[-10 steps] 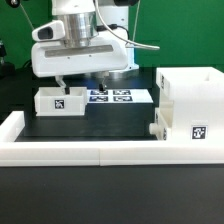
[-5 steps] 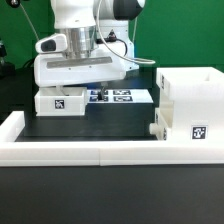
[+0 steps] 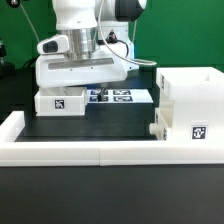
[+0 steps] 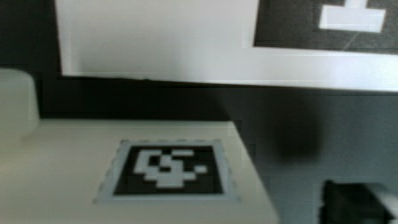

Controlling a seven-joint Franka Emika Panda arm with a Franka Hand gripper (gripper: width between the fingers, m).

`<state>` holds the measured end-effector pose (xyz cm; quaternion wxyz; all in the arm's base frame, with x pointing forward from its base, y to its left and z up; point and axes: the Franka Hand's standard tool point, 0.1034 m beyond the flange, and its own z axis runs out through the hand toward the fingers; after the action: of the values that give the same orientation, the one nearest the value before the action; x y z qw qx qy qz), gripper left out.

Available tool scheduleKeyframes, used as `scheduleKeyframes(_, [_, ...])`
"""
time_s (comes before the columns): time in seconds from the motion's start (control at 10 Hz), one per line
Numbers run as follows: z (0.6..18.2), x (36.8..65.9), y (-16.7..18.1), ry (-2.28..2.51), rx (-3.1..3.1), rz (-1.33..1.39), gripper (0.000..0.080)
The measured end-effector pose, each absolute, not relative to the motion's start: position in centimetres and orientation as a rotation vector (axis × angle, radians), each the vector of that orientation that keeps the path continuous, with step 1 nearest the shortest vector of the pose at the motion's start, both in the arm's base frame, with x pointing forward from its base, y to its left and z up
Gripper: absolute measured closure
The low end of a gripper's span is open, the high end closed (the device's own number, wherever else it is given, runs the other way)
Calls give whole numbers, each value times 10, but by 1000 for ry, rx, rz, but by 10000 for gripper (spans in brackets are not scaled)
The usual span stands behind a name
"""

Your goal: Assemble drawer

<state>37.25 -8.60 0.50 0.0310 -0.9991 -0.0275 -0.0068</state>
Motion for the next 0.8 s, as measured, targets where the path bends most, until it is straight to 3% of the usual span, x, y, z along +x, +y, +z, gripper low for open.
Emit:
scheduleKeyframes(0.3, [5, 372, -86, -85, -3078, -21, 695])
scheduleKeyframes(0.4, [5, 372, -86, -85, -3078, -21, 695])
scheduleKeyframes(0.5, [6, 373, -86, -85, -3080, -25, 756])
scheduleKeyframes(0.8, [6, 373, -86, -85, -3080, -26, 756])
